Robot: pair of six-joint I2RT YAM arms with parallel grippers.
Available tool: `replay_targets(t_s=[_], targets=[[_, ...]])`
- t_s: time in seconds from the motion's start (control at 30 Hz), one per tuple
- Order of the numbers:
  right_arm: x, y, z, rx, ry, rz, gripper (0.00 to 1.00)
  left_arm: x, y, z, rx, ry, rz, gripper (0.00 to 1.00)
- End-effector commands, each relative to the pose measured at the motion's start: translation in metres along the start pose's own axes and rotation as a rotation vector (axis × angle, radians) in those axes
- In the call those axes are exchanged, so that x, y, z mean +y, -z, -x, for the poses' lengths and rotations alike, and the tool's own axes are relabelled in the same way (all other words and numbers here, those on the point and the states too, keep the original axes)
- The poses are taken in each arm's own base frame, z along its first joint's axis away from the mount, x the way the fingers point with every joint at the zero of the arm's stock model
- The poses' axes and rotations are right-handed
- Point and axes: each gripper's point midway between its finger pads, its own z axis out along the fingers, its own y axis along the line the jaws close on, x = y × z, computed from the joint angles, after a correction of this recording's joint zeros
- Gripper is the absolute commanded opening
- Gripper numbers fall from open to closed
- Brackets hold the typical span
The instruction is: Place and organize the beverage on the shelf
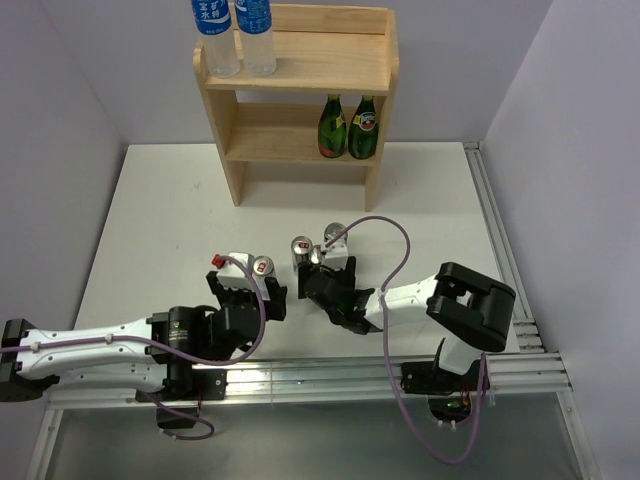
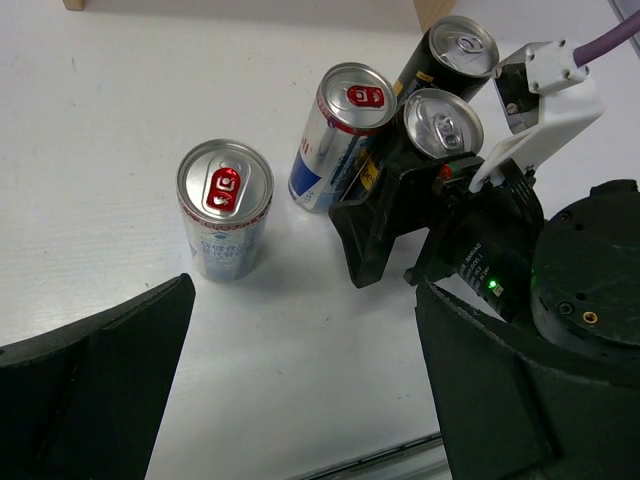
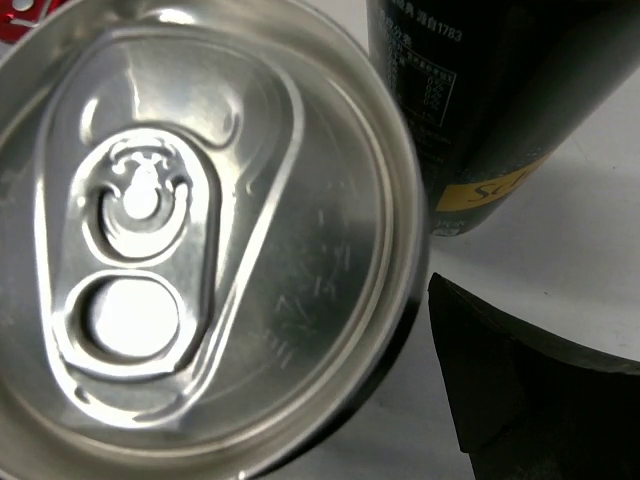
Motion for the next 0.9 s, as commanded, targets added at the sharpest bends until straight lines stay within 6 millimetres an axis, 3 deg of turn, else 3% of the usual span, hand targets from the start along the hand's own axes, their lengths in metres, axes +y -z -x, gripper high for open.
replay_targets(t_s=[0.0,0.17,0.47,0.57,0.6,0.63,0.67,0.7,0.83,0.87], targets=[[0.01,-0.009,0.032,-0.117,-0.074,-0.017,1.0,0.006,0.002,0.002,-0.02,0.012,0.018,0.99],[0.0,-0.015,0.039,-0.175,-0.093,-0.069,0.97,0.011,0.003,-0.003,-0.015,0.019,0.014,0.99],[-0.004,-0.021,0.041,-0.209,-0.095,-0.107,0.69,0.013,0.005,-0.002,-0.017,0.023,0.01,0.99],[-0.002,-0.022,0.039,-0.199,-0.094,-0.101,0.52,0.013,0.006,-0.002,-0.016,0.024,0.006,0.99],[-0.001,-0.022,0.036,-0.185,-0.089,-0.094,0.33,0.012,0.006,-0.001,-0.017,0.026,0.005,0.99],[-0.001,-0.021,0.036,-0.178,-0.086,-0.093,0.23,0.013,0.006,0.0,-0.02,0.022,0.007,0.99],[0.001,-0.019,0.042,-0.185,-0.109,-0.089,0.08,0.012,0.007,0.003,-0.02,0.022,0.004,0.99],[0.001,-0.016,0.044,-0.183,-0.112,-0.091,0.0,0.013,0.008,0.005,-0.026,0.02,0.009,0.99],[-0.001,0.009,0.063,-0.191,-0.096,-0.106,0.0,0.02,0.011,0.017,-0.044,-0.005,0.045,0.99],[0.006,0.02,0.083,-0.215,-0.133,-0.085,0.0,0.025,0.012,0.017,-0.044,-0.006,0.063,0.99]])
